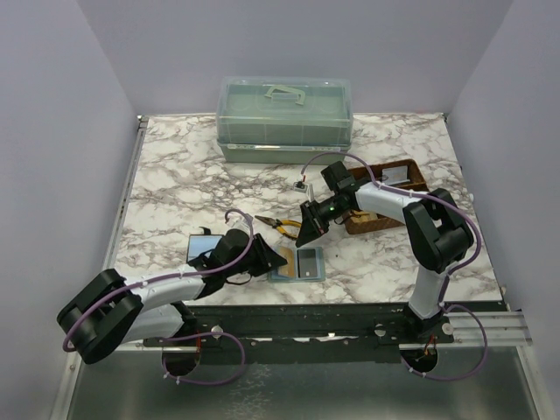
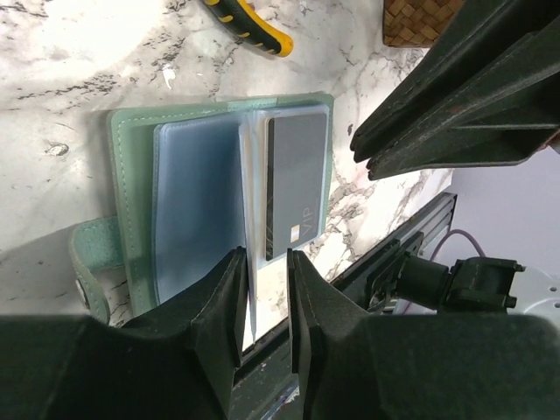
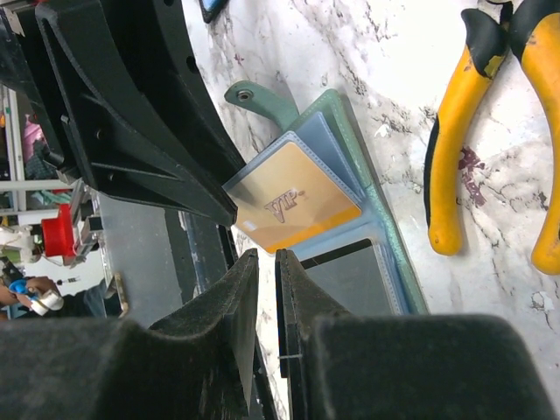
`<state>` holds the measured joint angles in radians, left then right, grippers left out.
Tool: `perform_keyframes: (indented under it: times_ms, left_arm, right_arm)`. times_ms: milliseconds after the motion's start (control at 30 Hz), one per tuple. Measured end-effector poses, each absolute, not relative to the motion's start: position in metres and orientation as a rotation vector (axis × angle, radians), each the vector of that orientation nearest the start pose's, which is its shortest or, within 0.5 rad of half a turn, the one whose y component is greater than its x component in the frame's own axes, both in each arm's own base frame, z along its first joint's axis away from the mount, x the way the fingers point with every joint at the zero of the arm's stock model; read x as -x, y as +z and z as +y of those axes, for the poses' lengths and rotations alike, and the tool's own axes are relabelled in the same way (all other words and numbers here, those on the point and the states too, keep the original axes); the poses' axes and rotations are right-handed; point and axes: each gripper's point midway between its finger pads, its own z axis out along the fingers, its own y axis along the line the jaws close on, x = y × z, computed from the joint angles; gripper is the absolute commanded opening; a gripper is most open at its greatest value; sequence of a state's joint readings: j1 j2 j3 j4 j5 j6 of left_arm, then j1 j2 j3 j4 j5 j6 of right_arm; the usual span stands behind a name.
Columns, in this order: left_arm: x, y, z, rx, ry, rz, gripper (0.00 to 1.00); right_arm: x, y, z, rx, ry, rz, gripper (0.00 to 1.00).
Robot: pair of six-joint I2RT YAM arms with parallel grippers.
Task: Take the credit cards out of the card holder
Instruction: Pick up the card holder from the center of the board.
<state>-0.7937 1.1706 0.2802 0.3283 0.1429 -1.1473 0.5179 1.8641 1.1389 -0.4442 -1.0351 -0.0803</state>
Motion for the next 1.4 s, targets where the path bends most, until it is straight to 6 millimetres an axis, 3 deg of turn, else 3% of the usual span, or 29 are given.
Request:
perform_keyframes:
  times_ms: [300,700,833,933,1200,1400]
  left_arm:
    - [-0.178,0.066,-0.267,0.334,-1.213,2.367,0.28]
    - [-0.183,0.057,-0.26,0.371,-1.179,2.382,0.32]
    - [-0.185,0.059,-0.261,0.373,-1.187,2.373,0.46]
    - [-0.187,0.065,-0.264,0.37,-1.222,2.353,0.46]
    - [-0.188,0.075,-0.27,0.365,-1.277,2.319,0.46]
    - [-0.188,0.074,-0.271,0.38,-1.286,2.323,0.56]
  right_arm:
    - [-0.224,0.083,0.302,1.044,1.578,2.359,0.2]
    - [-0.223,0.083,0.302,1.043,1.585,2.362,0.2]
    - [-0.222,0.083,0.302,1.041,1.586,2.366,0.2]
    - [-0.222,0.081,0.301,1.038,1.583,2.376,0.18]
    - [-0.208,0.039,0.303,1.05,1.516,2.541,0.01]
    - [-0.201,0.026,0.306,1.086,1.396,2.6,0.0]
